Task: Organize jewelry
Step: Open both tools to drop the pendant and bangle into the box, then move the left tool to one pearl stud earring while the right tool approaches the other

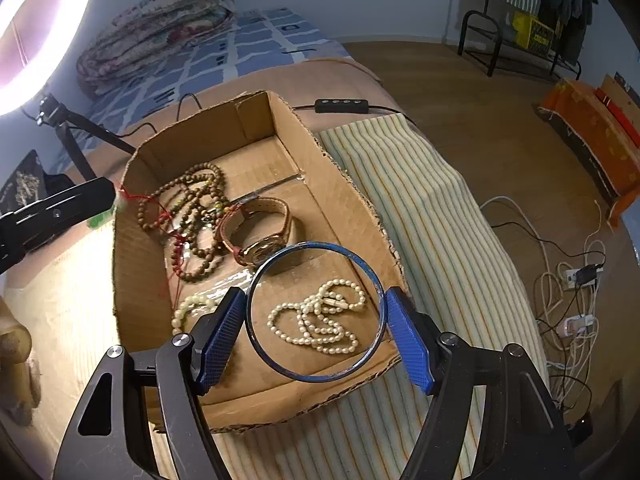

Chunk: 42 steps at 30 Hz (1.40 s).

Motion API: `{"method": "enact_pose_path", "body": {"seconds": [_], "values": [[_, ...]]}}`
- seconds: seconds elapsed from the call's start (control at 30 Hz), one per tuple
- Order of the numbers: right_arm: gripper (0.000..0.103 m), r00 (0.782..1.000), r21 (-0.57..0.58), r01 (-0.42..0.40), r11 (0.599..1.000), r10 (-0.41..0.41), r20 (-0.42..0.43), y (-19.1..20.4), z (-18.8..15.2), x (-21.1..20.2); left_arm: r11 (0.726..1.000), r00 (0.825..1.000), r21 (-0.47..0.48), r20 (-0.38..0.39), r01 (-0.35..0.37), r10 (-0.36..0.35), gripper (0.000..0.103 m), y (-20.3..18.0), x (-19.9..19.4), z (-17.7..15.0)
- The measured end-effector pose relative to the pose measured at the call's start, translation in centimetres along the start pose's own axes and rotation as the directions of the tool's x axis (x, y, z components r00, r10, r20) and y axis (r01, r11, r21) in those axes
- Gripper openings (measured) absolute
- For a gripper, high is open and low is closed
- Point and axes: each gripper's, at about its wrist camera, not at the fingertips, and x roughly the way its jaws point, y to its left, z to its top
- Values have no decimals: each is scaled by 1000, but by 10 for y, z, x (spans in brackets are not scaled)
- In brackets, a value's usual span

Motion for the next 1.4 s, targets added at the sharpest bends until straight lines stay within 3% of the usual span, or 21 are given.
{"method": "enact_pose_path", "body": {"seconds": [0.23,0.53,0.93,1.17,1.33,1.4], "values": [[71,999,-23,40,999,-40,-18,4,-1,4,1000,1000,5,-2,-21,21,20,1,-4,-3],[75,1000,4,0,1000,0,0,4,1,-7,1000,1000,-3,4,-28,28,20,4,-18,-7],[76,999,-35,3,999,-2,38,15,1,-33,998,997,-2,40,-61,61,20,12,-56,-16],[76,998,-117,3,993,5,65,33,-6,-53,995,993,18,64,-101,100,20,19,-91,-33],[76,995,-146,-37,989,50,81,47,-17,-69,988,987,42,73,-146,143,20,24,-116,-54],[76,991,-144,-91,985,103,81,52,-22,-75,986,985,48,75,-162,158,20,28,-126,-65]]}}
